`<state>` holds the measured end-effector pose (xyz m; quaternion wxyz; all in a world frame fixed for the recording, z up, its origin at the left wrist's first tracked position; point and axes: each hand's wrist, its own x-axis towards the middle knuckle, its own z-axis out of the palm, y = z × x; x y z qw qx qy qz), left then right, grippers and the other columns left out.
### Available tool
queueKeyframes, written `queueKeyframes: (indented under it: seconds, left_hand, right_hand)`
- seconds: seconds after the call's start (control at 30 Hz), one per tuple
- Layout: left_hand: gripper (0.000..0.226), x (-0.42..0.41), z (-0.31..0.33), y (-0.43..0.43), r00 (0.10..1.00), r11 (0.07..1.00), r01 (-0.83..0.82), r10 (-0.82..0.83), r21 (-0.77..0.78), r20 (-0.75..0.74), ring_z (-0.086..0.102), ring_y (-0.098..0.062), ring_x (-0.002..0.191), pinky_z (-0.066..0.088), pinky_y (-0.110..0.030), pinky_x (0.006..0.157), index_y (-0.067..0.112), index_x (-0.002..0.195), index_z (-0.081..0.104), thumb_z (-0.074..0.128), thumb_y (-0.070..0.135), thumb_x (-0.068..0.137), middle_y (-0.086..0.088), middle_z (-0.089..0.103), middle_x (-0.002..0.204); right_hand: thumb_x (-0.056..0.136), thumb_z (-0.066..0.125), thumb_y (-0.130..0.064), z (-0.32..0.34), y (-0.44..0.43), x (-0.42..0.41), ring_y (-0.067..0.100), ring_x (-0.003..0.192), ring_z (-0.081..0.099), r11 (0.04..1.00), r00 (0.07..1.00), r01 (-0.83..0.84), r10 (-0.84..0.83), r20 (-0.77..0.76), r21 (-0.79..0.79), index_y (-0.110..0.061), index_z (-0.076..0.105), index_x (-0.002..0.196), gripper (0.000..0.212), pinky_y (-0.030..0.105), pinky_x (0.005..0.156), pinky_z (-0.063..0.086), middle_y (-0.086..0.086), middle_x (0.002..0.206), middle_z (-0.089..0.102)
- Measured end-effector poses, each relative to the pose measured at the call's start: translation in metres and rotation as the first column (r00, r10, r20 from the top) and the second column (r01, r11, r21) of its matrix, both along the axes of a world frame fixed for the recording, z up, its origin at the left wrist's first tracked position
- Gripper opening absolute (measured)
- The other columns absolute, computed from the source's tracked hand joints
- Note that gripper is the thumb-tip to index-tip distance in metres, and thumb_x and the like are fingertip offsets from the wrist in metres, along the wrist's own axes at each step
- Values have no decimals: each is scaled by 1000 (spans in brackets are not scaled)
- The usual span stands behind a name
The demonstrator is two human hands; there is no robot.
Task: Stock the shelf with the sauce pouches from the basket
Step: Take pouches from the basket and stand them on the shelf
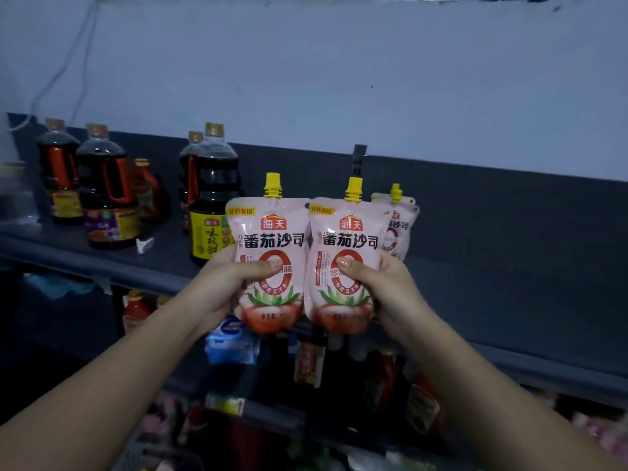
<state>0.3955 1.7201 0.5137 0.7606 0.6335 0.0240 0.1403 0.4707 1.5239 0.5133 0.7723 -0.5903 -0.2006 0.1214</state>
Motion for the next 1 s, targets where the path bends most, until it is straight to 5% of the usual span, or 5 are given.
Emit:
queueKeyframes:
  seconds: [0.2, 0.47, 0.8, 1.0]
  left_hand:
    - [21, 69, 10, -47, 997, 996, 71, -73, 58, 32, 73, -16, 76, 60, -27, 69, 10, 95, 68, 63, -2, 79, -4, 76, 85]
    - [26, 150, -3, -90, 983, 986, 169, -167, 17, -71, 73, -19, 78, 59, -26, 63, 6, 103, 67, 63, -2, 78, -8, 76, 91]
    - [36, 188, -22, -105, 960, 962, 253, -236, 103, -151, 71, -16, 90, 55, -27, 75, 15, 101, 67, 67, 2, 68, -4, 75, 97]
    - [36, 197, -24, -100, 939, 942, 326, -312, 79, -145, 71, -18, 91, 58, -25, 74, 13, 98, 68, 65, -1, 64, -6, 75, 97]
  right_hand:
    - [76, 71, -4, 19, -61, 46, 27, 84, 72, 987, 987, 160, -160, 11, 3, -5, 64, 106, 31, 34, 67, 59, 12, 100, 73]
    - [75, 73, -3, 9, -119, 117, 23, 78, 73, 954, 957, 288, -290, -16, -79, -9, 67, 100, 27, 29, 57, 58, 10, 95, 75]
    - [74, 72, -3, -13, -114, 182, 22, 84, 70, 947, 960, 260, -274, -50, -188, -14, 64, 94, 25, 35, 67, 57, 6, 96, 73]
    - [73, 71, 3, -20, -96, 197, 14, 70, 71, 963, 969, 231, -240, -55, -136, -13, 65, 90, 25, 24, 52, 56, 5, 87, 73]
